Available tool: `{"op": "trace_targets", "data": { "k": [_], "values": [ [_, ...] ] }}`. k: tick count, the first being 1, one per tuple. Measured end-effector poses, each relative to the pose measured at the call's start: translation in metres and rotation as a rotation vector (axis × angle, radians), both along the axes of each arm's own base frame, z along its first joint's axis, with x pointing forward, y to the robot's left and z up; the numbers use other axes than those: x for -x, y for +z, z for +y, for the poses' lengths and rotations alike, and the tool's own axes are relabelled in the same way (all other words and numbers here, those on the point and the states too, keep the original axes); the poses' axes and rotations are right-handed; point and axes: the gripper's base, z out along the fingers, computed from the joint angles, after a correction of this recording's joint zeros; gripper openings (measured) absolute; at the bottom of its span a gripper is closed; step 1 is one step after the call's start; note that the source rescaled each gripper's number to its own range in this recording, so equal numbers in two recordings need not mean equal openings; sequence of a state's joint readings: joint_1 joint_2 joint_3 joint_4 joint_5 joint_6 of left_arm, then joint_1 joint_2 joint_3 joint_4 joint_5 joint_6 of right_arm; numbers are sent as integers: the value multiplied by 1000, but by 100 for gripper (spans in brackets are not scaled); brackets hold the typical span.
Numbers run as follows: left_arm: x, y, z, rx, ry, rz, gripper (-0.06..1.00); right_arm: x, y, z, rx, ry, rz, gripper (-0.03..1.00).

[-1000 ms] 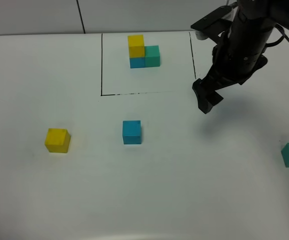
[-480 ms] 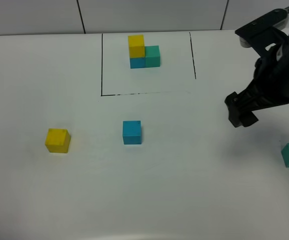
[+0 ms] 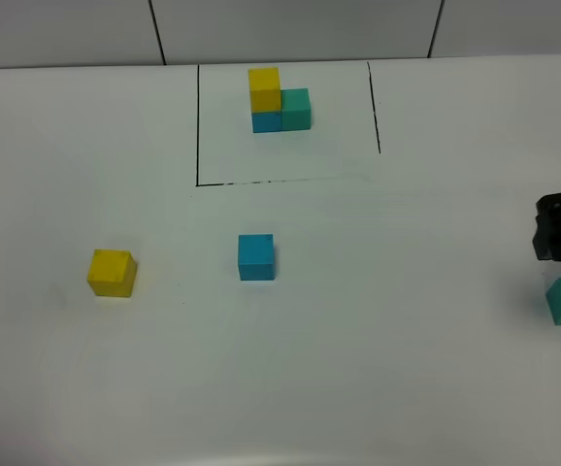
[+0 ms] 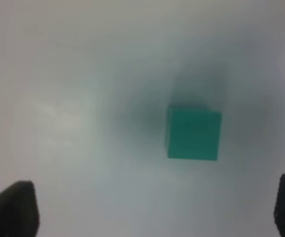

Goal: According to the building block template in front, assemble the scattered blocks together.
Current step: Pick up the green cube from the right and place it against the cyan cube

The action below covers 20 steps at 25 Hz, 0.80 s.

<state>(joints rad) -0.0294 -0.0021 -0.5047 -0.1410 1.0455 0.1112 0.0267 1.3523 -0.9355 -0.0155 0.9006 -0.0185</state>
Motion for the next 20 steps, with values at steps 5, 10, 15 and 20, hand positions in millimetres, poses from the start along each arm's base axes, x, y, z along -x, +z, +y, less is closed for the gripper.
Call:
{"op": "trace_targets", "data": {
  "k": [5,10,15,20],
  "values": [
    [0,0,0,0,0,0,70,5,-17,-25,7,-76,11,92],
    [0,0,0,0,0,0,70,-1,-34,-36,-7,-111,40,91],
    [0,0,0,0,0,0,70,-16,-64,-37,-31,-123,113,90],
    [0,0,0,0,0,0,70,-26,-88,-38,-34,-116,151,89]
  ]
}}
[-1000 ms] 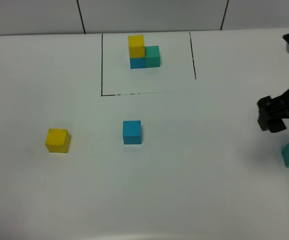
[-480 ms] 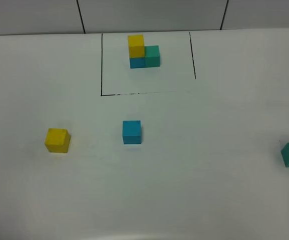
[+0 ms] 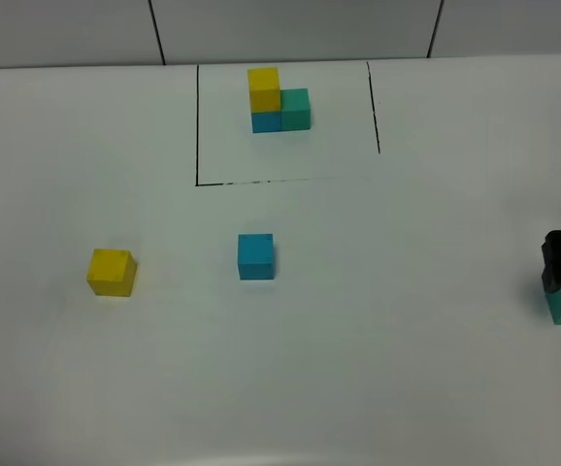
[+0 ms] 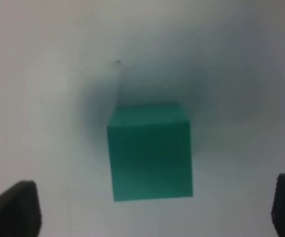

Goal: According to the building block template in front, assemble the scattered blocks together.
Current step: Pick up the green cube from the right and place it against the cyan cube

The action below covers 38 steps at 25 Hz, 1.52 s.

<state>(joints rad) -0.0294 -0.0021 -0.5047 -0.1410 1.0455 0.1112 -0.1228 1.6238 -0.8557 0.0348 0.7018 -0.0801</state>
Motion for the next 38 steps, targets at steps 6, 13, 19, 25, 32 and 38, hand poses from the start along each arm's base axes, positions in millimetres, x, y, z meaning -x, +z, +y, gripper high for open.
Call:
{"op": "trace_targets", "data": {
  "k": [6,13,19,25,32,38],
  "values": [
    [0,0,0,0,0,0,70,-5,-17,-1,-1,10,31,85],
    [0,0,0,0,0,0,70,-9,-40,-1,-7,15,93,79],
    [0,0,0,0,0,0,70,-9,-45,-1,-6,36,108,47],
    [0,0,0,0,0,0,70,-9,-45,0,-1,84,110,1],
    [0,0,0,0,0,0,70,-14,-23,52,60,535,101,1],
    [0,0,0,0,0,0,70,-26,-4,128,170,1106,55,1]
  ]
}}
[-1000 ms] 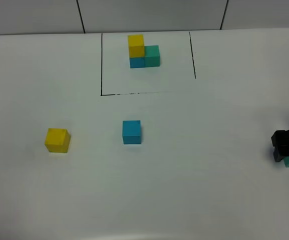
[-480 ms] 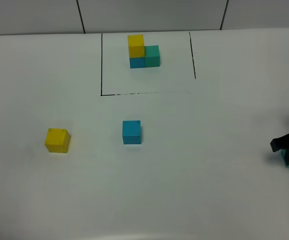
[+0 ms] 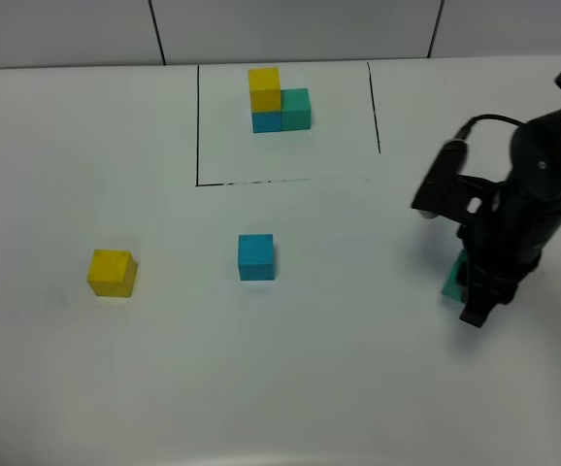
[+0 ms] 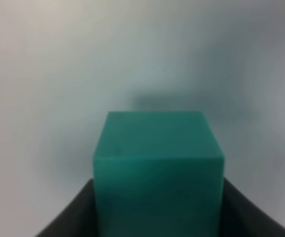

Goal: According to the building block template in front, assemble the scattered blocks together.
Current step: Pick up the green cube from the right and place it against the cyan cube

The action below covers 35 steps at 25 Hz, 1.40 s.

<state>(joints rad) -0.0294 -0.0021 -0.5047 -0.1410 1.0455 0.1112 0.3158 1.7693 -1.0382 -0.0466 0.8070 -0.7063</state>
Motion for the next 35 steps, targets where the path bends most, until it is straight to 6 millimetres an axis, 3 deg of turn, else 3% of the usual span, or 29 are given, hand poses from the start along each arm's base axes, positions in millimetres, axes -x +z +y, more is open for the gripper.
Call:
{"op": "trace_targets", "data": {
  "k": [7,15,20,35],
  "values": [
    [0,0,0,0,0,0,70,-23,-14,61,165,350,88,1],
    [0,0,0,0,0,0,70,-42,-18,106,83,505,71,1],
    [0,0,0,0,0,0,70,-47,-20,123,42,523,61,1],
    [0,0,0,0,0,0,70,-58,-31,141,-9,449,7,1]
  ]
}}
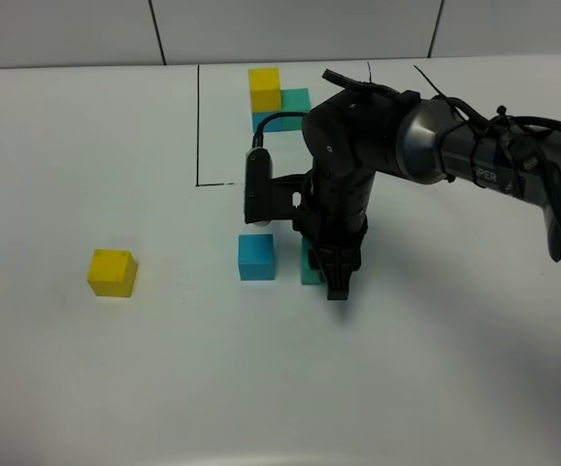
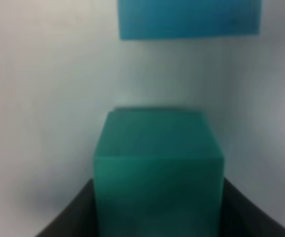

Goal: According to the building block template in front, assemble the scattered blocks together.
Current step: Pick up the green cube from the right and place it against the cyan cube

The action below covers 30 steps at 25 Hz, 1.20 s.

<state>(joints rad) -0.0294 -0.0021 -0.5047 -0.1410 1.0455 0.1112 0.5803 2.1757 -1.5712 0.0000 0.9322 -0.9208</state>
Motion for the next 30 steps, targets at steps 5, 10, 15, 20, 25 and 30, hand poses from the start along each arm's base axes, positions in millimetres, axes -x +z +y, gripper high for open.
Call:
{"op": "trace_targets", "data": {
  "k": [5,10,15,20,25,30],
  "values": [
    [0,0,0,0,0,0,70,-1,0,4,-23,-12,-15,1],
    [0,0,0,0,0,0,70,-2,-5,5,-38,-22,-23,1],
    [0,0,0,0,0,0,70,-7,-11,9,-30,-43,3,1],
    [0,0,0,0,0,0,70,-9,-12,11,-21,-47,19,1],
    [0,0,0,0,0,0,70,-9,-12,12,-16,-43,16,1],
    [0,0,0,0,0,0,70,-8,-12,15,-17,-33,2,1]
  ]
}}
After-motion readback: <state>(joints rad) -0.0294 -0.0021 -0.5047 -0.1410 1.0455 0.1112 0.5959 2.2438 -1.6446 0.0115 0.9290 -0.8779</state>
